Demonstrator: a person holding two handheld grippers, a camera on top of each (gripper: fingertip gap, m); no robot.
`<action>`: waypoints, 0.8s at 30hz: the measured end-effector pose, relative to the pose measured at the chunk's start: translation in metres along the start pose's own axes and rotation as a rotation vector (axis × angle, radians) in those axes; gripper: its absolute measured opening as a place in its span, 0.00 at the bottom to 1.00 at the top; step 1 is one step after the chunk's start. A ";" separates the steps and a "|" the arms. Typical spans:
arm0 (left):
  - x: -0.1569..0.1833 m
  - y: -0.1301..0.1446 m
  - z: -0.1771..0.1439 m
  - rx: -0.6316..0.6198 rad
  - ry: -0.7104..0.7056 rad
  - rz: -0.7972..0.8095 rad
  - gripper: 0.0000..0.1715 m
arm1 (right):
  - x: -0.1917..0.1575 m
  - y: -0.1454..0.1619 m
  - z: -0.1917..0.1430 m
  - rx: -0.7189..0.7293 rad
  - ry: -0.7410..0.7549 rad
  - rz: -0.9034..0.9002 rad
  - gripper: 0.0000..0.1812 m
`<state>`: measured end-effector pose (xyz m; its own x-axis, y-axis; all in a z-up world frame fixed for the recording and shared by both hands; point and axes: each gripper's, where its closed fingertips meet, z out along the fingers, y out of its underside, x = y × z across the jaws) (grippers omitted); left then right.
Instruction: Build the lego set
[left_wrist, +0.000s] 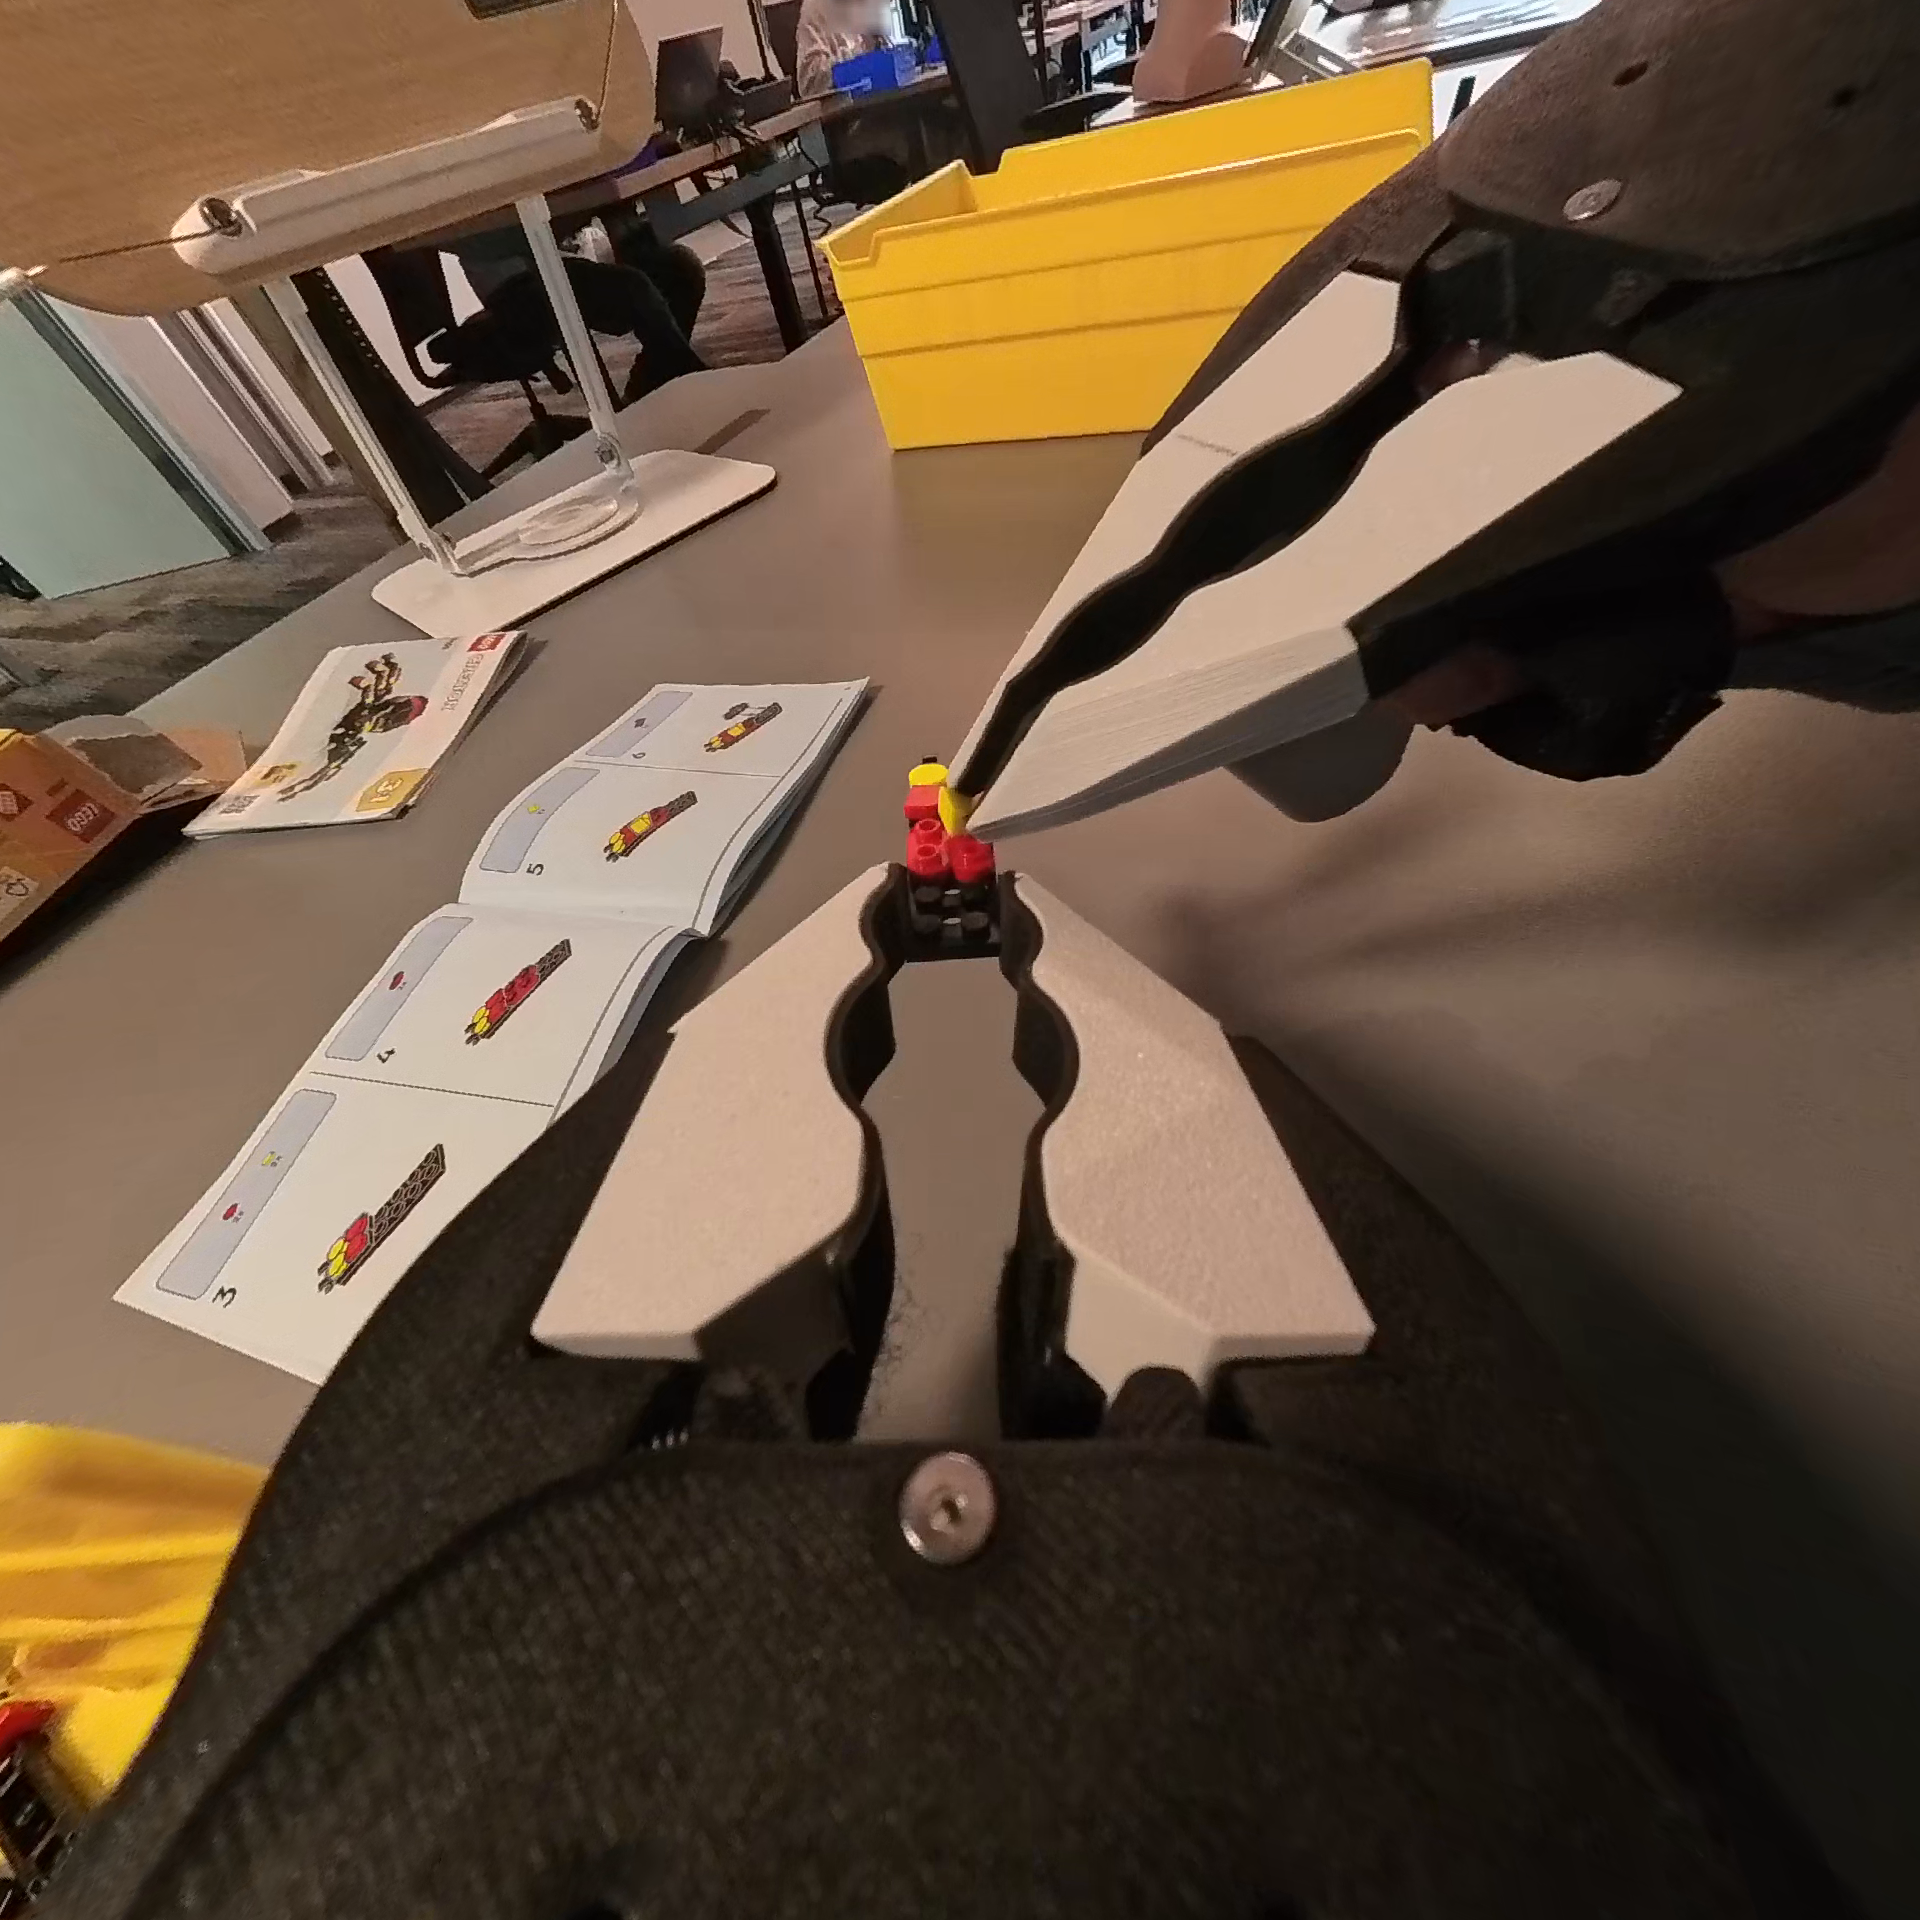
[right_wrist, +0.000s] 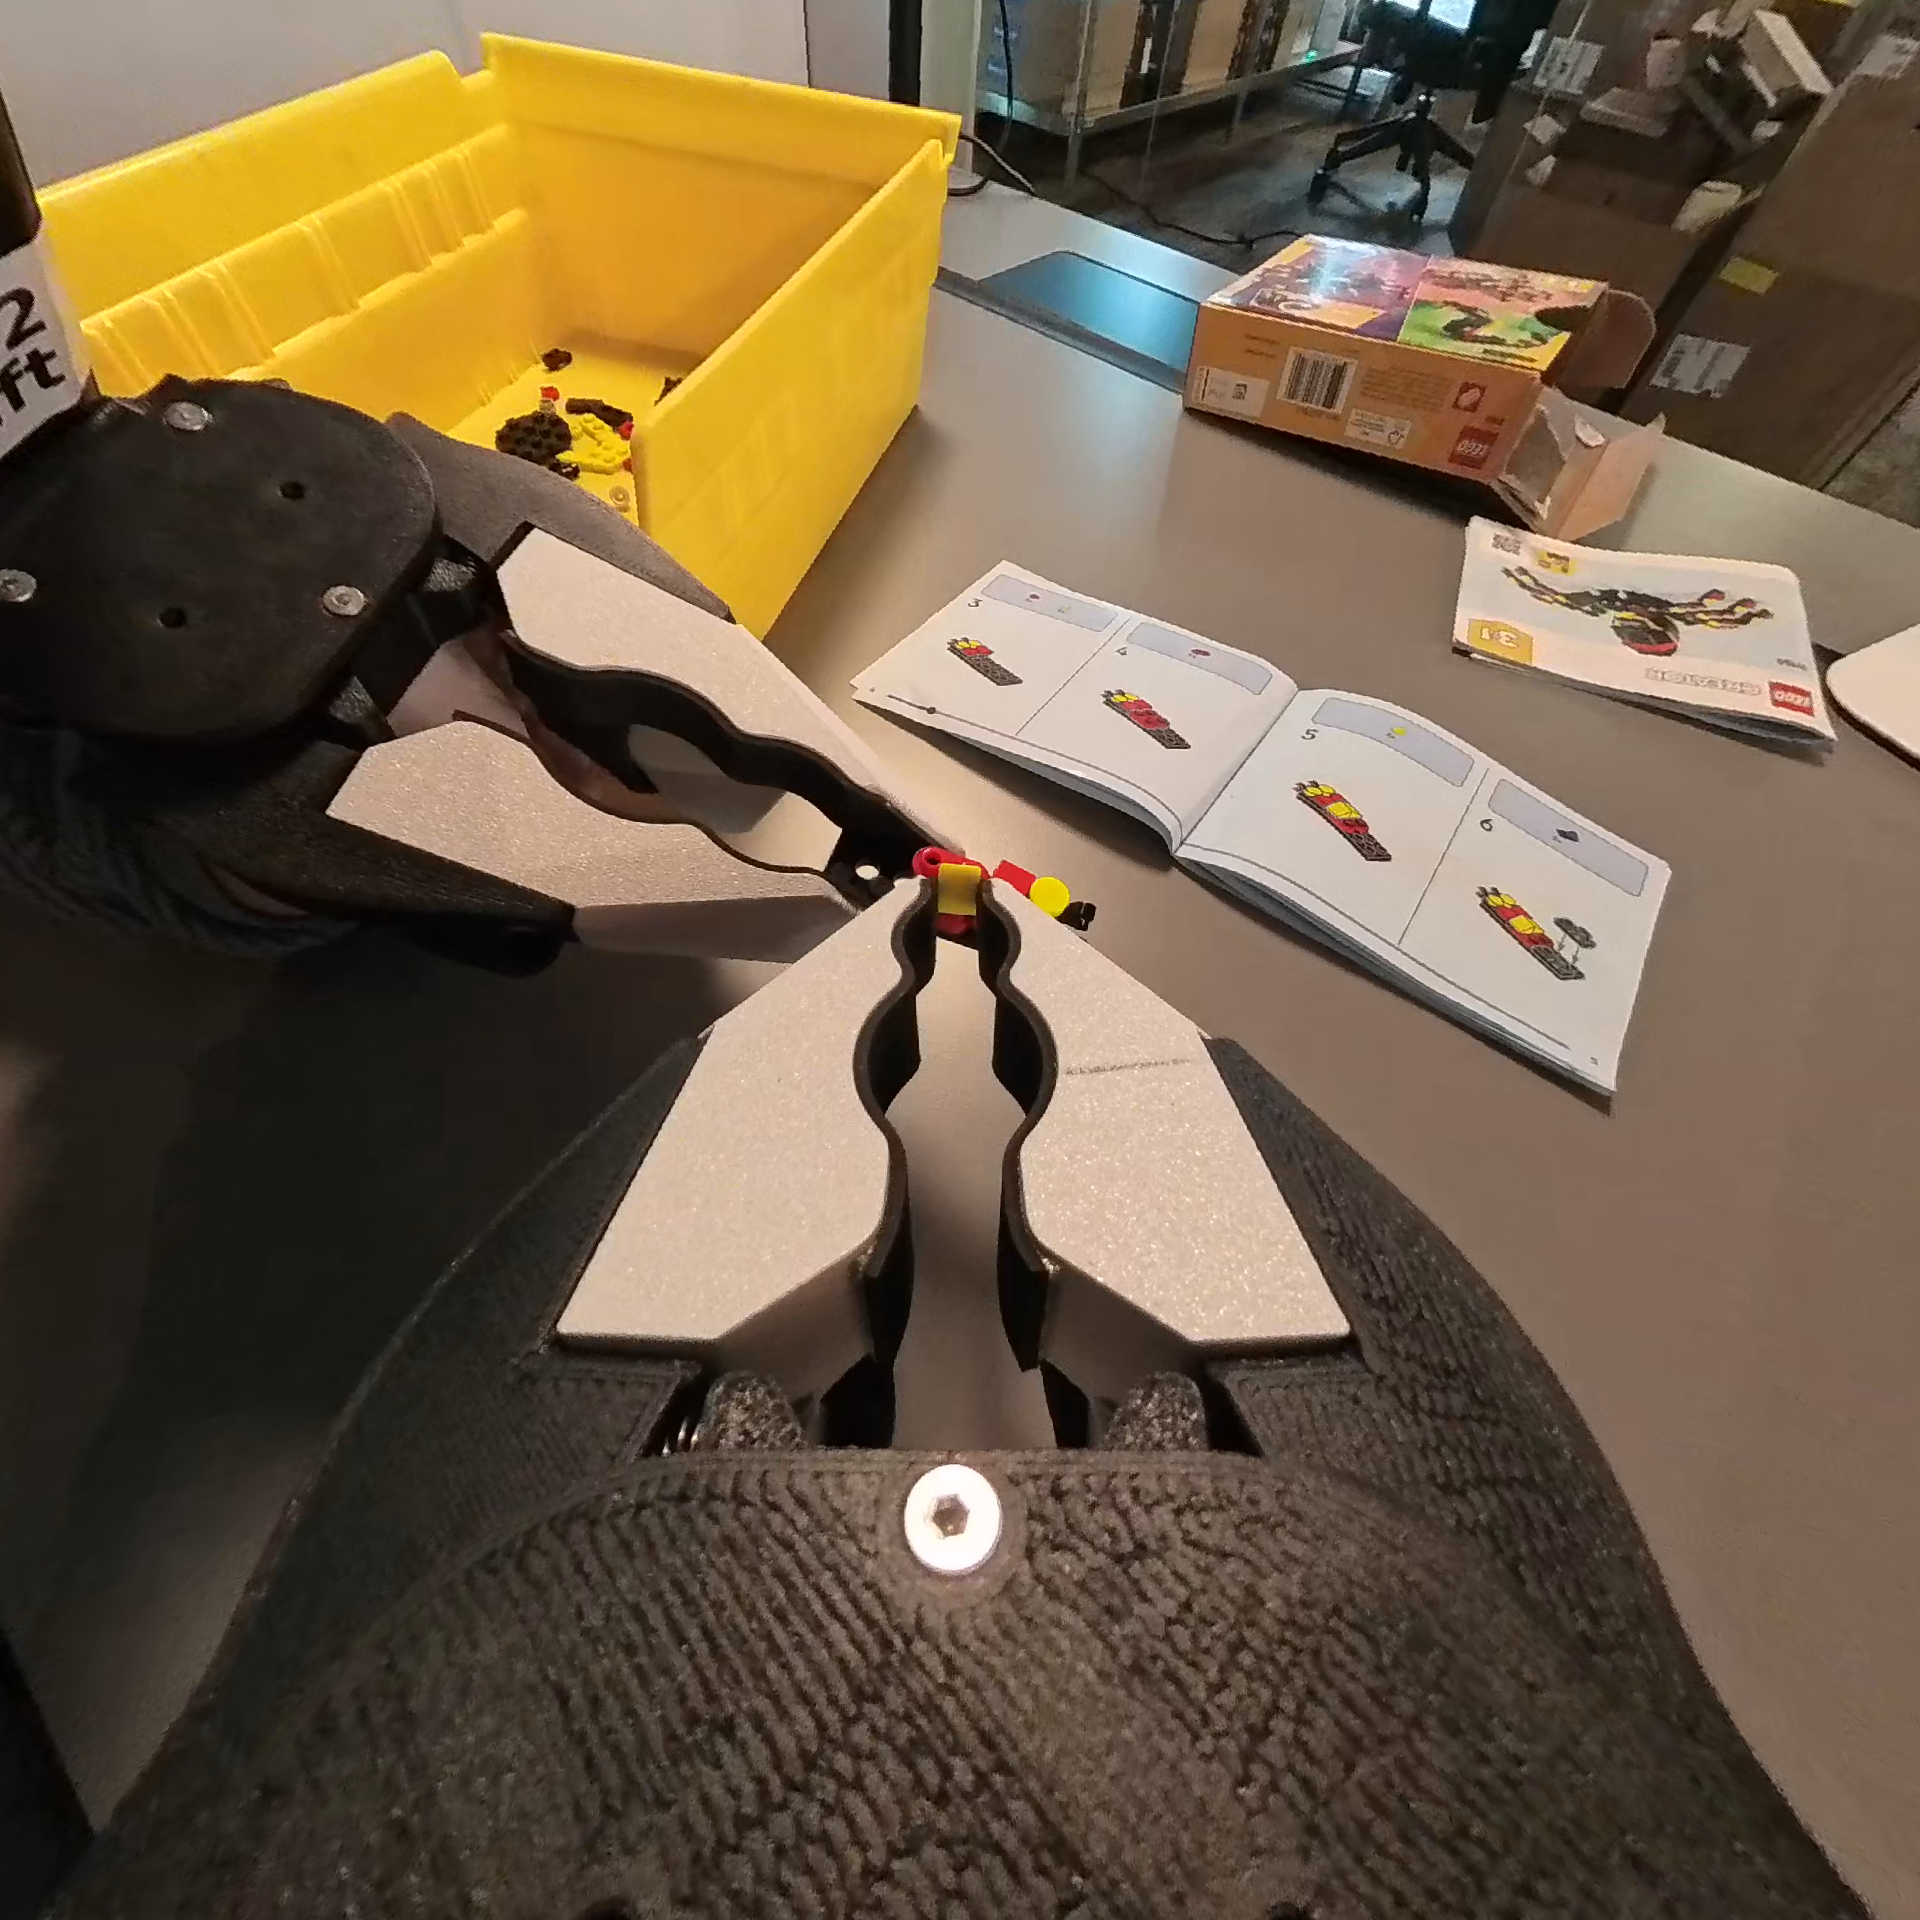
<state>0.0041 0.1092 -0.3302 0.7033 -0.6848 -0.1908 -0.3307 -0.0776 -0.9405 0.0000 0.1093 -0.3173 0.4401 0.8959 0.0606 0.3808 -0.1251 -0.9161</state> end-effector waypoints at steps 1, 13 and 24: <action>0.000 0.000 0.000 0.000 0.000 0.000 0.09 | 0.000 0.000 0.000 -0.002 0.001 0.002 0.03; 0.000 0.000 0.000 0.002 0.000 0.000 0.09 | -0.001 0.001 -0.001 -0.030 0.005 0.007 0.04; 0.000 0.000 0.000 0.002 0.008 -0.017 0.09 | -0.002 -0.001 0.002 -0.019 0.010 -0.014 0.08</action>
<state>0.0037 0.1093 -0.3300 0.7040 -0.6889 -0.1726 -0.3172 -0.0875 -0.9443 -0.0022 0.1086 -0.3174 0.4427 0.8933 0.0778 0.4023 -0.1204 -0.9075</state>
